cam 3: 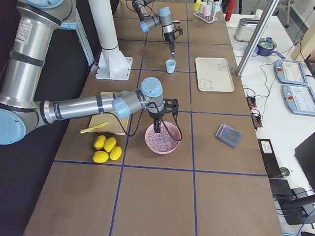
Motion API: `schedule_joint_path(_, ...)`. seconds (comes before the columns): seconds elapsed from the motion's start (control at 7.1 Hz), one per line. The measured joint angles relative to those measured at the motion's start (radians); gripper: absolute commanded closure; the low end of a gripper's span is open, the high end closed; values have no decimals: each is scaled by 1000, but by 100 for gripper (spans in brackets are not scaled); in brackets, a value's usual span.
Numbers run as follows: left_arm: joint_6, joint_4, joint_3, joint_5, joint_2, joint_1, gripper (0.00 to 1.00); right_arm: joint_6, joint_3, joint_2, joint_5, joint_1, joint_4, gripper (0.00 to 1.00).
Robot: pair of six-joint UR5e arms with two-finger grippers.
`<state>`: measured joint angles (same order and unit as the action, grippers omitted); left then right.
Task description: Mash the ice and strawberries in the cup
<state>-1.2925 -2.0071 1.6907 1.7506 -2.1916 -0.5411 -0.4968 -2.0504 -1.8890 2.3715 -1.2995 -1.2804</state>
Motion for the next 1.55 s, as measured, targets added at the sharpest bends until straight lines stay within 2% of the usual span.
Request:
schedule_joint_path(0.28, 202, -2, 55, 158, 158, -129, 1, 1, 9, 0, 0, -13, -2, 1)
schedule_joint_path(0.56, 443, -6, 96, 339, 382, -306, 6, 1, 11, -1, 0, -16, -2, 1)
schedule_joint_path(0.84, 669, -1, 50, 501, 555, -504, 6, 1, 12, 0, 0, -16, -3, 1)
schedule_joint_path(1.13, 849, -5, -73, 530, 634, -606, 6, 0, 11, -1, 0, -15, -3, 1)
schedule_joint_path(1.27, 899, -9, -145, 533, 642, -625, 6, -1, 11, 0, 0, -15, -3, 1)
schedule_joint_path(1.55, 925, -16, -224, 535, 648, -633, 6, -3, 13, 7, 0, -15, -2, 1)
